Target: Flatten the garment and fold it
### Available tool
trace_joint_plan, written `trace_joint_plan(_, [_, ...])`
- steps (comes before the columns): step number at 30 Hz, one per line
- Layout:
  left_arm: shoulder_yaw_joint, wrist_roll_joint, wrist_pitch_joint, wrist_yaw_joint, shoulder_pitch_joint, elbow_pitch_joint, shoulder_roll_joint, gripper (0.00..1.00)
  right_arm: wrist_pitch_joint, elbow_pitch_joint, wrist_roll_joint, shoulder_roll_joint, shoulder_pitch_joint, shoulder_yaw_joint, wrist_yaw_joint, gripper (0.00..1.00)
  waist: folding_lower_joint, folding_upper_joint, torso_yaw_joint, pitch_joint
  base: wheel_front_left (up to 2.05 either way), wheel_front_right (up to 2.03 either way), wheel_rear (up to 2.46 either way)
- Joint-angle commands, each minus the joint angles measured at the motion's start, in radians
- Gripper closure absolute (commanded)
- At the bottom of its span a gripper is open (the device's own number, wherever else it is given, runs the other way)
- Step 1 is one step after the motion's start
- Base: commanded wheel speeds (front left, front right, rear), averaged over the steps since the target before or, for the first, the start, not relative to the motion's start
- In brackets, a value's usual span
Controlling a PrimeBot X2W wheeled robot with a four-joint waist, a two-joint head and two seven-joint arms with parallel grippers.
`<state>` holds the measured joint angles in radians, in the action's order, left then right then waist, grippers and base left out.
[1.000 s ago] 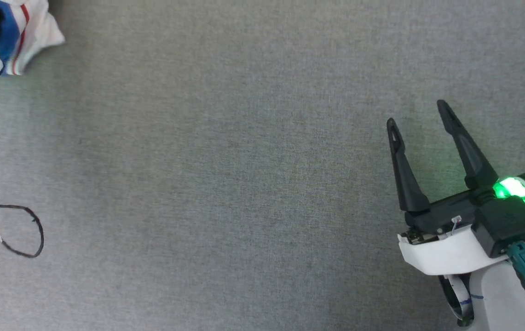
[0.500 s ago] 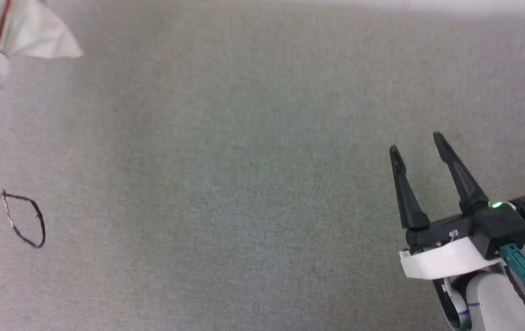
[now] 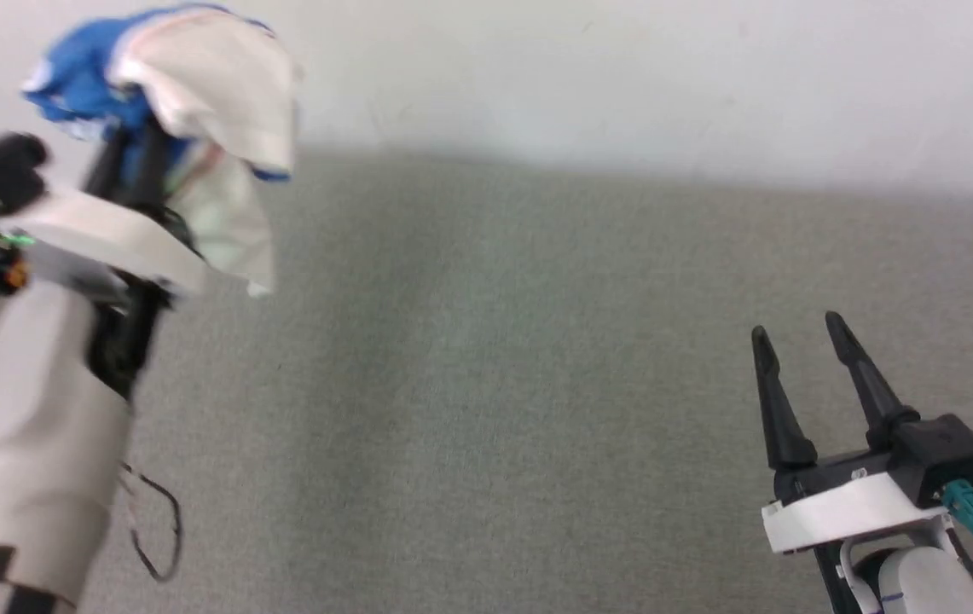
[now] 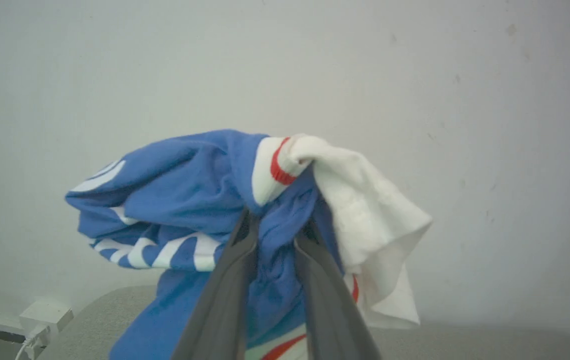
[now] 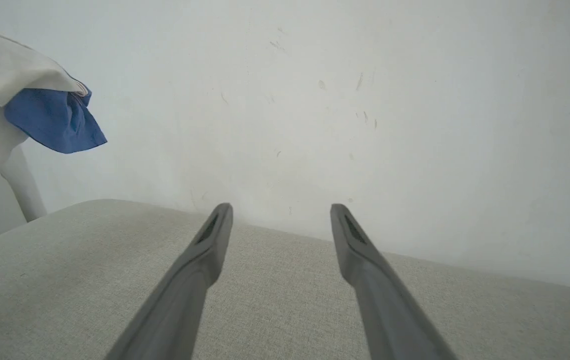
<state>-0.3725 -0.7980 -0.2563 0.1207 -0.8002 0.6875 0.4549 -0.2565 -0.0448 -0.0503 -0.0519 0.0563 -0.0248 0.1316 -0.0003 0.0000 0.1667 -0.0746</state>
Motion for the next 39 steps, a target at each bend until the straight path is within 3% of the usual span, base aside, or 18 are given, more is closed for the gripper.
trace_joint_plan(1, [-0.021, 0.023, -0.005, -0.015, 0.054, -0.060, -0.025, 1.00, -0.005, 0.000, -0.005, 0.002, -0.017, 0.005, -0.001, 0.00, 0.0003, 0.0000, -0.043, 0.076, 0.00, 0.00, 0.00])
trace_joint_plan(9, [-0.131, 0.073, 0.038, -0.078, 0.215, -0.262, -0.091, 1.00, -0.005, -0.001, -0.001, 0.002, -0.028, 0.014, -0.001, 0.00, 0.0003, 0.0000, -0.125, 0.062, 0.00, 0.00, 0.00])
trace_joint_plan(16, [-0.207, 0.095, 0.048, -0.093, 0.272, -0.301, -0.160, 1.00, -0.005, -0.006, 0.011, 0.002, -0.016, 0.037, -0.001, 0.00, 0.0003, 0.0000, -0.212, 0.011, 0.00, 0.00, 0.00])
trace_joint_plan(23, [-0.276, 0.118, 0.071, -0.092, 0.275, -0.259, -0.220, 1.00, -0.005, -0.014, 0.014, 0.002, -0.001, 0.052, -0.001, 0.00, 0.0003, 0.0000, -0.275, -0.042, 0.00, 0.00, 0.00])
trace_joint_plan(30, [-0.382, 0.185, 0.176, -0.107, 0.246, -0.084, -0.255, 1.00, -0.005, -0.031, -0.005, 0.002, 0.025, 0.030, -0.001, 0.00, 0.0003, 0.0000, -0.335, -0.118, 0.00, 0.00, 0.00])
trace_joint_plan(39, [-0.394, 0.172, 0.227, -0.097, 0.215, 0.019, -0.269, 1.00, -0.005, -0.046, -0.019, 0.002, 0.031, 0.024, -0.001, 0.00, 0.0003, 0.0000, -0.335, -0.136, 0.00, 0.00, 0.00])
